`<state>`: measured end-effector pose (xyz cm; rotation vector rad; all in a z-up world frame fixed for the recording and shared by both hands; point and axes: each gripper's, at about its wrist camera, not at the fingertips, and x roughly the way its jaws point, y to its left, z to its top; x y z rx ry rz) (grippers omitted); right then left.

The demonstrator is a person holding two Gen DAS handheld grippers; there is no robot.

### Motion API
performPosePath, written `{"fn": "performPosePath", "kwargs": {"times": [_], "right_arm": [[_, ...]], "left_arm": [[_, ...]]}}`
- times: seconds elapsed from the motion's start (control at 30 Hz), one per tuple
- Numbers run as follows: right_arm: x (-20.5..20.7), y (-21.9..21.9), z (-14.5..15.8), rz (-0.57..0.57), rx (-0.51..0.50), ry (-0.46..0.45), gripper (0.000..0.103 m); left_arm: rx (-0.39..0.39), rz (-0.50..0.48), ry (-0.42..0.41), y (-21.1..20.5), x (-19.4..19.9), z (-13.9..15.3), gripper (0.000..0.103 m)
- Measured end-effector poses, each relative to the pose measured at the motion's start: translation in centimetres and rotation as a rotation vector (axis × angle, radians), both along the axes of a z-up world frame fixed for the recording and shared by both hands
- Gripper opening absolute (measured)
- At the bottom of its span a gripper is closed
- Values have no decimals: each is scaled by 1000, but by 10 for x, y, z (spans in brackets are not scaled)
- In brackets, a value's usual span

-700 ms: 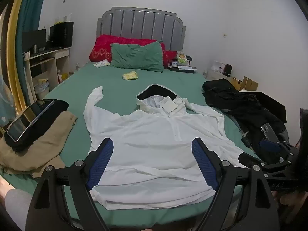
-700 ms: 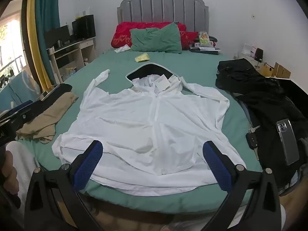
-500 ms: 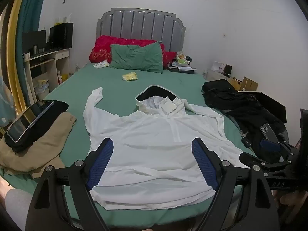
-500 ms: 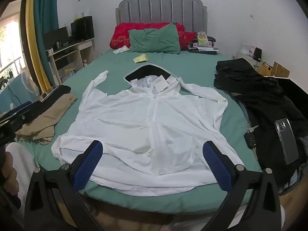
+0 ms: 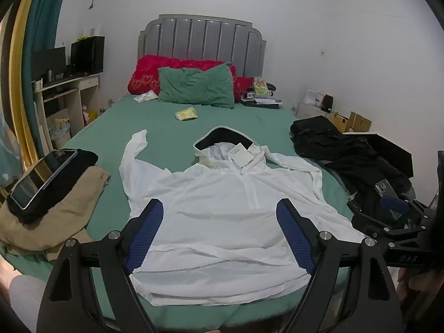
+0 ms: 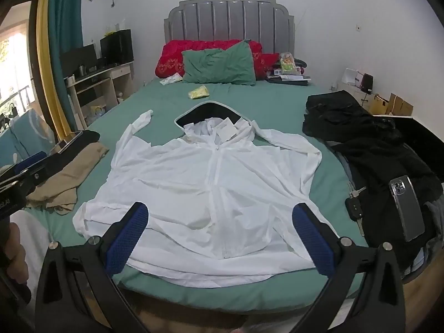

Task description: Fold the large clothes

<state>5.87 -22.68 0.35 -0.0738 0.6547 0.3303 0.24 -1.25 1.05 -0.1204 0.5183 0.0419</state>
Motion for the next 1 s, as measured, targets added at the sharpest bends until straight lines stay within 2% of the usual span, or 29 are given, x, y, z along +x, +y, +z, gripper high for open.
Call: {"fn": "performPosePath", "kwargs": {"times": [1.0], "right_arm": [[0,0,7,-7,-1,-15,102]], "left_arm": [[12,-1,-26,0,-4,12,86]]}}
